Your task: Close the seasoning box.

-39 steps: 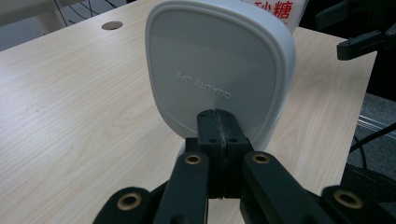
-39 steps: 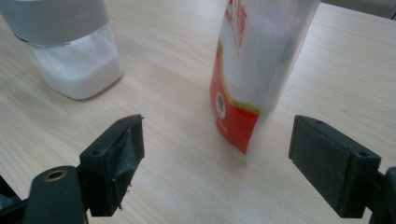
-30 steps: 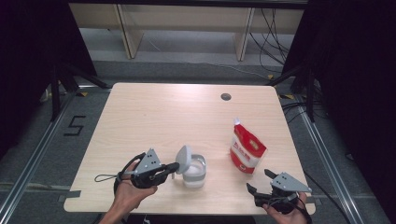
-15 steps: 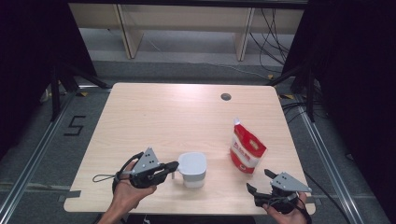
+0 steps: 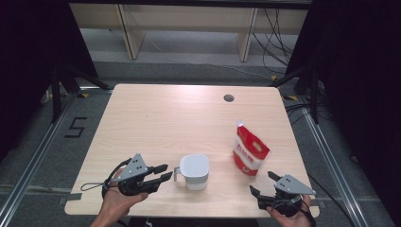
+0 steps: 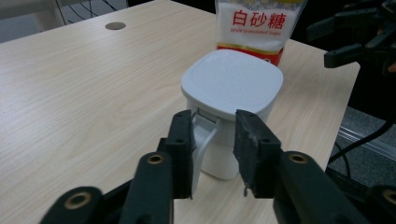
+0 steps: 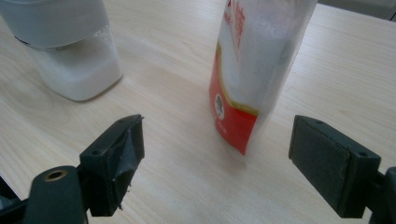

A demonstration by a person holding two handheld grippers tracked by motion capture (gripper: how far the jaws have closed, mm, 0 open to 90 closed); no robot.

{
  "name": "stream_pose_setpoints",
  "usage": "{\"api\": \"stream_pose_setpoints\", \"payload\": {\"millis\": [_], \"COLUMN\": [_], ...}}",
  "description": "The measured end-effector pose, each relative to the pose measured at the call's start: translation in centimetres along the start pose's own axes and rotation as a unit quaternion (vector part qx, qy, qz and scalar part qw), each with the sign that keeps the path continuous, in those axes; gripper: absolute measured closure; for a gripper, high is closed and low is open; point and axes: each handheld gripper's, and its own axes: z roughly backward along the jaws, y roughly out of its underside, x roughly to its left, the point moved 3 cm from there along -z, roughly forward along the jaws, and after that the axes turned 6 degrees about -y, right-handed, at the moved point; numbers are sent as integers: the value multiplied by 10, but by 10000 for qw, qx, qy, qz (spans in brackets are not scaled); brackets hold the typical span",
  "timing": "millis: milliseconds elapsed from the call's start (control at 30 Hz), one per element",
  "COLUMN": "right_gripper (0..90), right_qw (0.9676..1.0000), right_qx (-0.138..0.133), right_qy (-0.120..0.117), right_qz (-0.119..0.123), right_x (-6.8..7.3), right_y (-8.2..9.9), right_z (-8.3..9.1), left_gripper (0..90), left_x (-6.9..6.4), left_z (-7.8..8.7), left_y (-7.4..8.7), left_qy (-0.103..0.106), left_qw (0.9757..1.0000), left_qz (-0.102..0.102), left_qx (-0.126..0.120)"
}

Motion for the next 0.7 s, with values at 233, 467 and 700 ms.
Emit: {"api": "stream_pose_setpoints", "payload": {"millis": [233, 467, 700], "right_gripper": [191, 189, 187], "right_qw": [10000, 10000, 9998], "right_qx": [-4, -9, -62], "right_qy": [-31, 49, 35], "right_qz": [45, -30, 171], "right_x": [0, 0, -2], "right_y": [0, 0, -1], "right_z": [-1, 1, 0], "left_gripper": [492, 383, 339], "left_x": [-1, 3, 6], "left_z": [4, 5, 6], "left_y": [13, 22, 32], "left_qy": [6, -91, -222], "left_qw": [9997, 9996, 9990], "left_qz": [243, 164, 143], "left_qx": [77, 210, 360]}}
